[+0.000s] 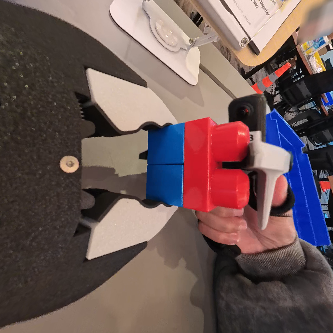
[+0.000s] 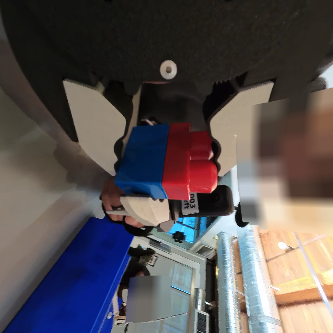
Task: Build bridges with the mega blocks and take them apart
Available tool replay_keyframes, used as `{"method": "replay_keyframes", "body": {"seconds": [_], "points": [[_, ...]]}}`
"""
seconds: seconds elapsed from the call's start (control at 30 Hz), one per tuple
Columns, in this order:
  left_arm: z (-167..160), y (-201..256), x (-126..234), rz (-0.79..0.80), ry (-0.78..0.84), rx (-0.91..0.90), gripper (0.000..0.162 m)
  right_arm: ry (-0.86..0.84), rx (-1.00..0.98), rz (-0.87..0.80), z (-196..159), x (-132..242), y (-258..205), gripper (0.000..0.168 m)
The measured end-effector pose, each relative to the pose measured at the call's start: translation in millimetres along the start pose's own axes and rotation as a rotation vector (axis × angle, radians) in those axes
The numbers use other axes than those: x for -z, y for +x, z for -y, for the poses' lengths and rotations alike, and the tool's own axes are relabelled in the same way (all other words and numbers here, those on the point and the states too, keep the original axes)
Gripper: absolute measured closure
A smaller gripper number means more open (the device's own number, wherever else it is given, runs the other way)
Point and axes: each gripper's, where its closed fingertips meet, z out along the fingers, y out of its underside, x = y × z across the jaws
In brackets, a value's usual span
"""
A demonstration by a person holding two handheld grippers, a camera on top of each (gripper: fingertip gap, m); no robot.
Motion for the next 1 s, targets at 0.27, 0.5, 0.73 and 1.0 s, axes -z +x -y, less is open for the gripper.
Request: {"method": "replay_keyframes", "body": {"seconds": [0.27,0.5,0.73,1.0], "points": [[-19,-32,-2,0.155,-0.092,0.067,0.087,0.007,0.406,-0.712,19,36,11,0.062],[-34,-34,-12,0.231,-0.193,0.013,0.087,0.018,0.483,-1.134,32,42,39,0.09],[-33,-15,-12,0.175,-0.207,0.025,0.085,0.004,0.433,-1.158,20,48,41,0.13],[-32,-23,11,0.173,-0.122,0.256,0.074,0.275,0.626,-1.289,24,142,-86,0.13]]}}
